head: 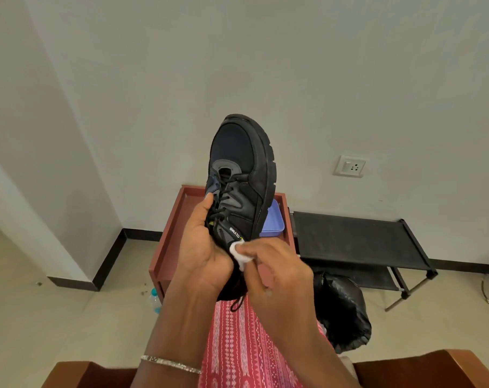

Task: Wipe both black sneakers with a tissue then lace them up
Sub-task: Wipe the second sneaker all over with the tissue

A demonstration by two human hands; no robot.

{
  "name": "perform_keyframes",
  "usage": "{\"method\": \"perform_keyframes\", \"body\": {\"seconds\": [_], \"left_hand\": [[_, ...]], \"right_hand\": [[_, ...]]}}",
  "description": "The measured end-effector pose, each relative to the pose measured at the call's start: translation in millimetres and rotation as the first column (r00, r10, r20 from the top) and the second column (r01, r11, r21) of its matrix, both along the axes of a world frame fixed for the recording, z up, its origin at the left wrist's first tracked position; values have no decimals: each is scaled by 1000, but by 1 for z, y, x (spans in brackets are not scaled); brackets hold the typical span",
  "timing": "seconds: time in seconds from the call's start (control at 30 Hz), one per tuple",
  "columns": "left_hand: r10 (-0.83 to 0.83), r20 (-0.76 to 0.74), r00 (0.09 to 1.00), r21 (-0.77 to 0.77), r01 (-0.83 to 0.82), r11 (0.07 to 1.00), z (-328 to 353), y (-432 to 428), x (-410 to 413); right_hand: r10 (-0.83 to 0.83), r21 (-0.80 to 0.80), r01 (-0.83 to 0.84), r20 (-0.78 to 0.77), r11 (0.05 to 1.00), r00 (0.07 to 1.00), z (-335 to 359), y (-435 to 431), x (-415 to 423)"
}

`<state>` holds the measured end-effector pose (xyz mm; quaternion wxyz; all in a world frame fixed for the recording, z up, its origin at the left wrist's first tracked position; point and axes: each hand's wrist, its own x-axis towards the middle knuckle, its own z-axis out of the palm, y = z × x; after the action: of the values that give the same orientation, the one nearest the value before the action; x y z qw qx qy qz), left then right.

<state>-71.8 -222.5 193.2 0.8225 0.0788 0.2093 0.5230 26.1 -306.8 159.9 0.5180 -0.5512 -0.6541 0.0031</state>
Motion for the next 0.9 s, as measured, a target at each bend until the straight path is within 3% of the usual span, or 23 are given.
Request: {"method": "perform_keyframes", "body": {"seconds": [0.13, 0.43, 0.73, 0.9], "left_hand": [[-23, -3, 1000, -14, 23, 1000, 2, -4, 5], [62, 31, 998, -12, -62, 998, 5, 9, -4], [-96, -19, 995, -66, 95, 993, 12, -19, 12], [-83, -57, 995, -119, 76, 990, 9, -8, 7]], "right_hand": [[-51, 35, 50, 18, 998, 999, 19, 20, 0], [32, 43, -35, 73, 998, 997, 3, 0, -6], [-203, 220, 174, 116, 960, 972, 34, 55, 16], [-94, 157, 79, 93, 984, 991, 13, 32, -4]]}}
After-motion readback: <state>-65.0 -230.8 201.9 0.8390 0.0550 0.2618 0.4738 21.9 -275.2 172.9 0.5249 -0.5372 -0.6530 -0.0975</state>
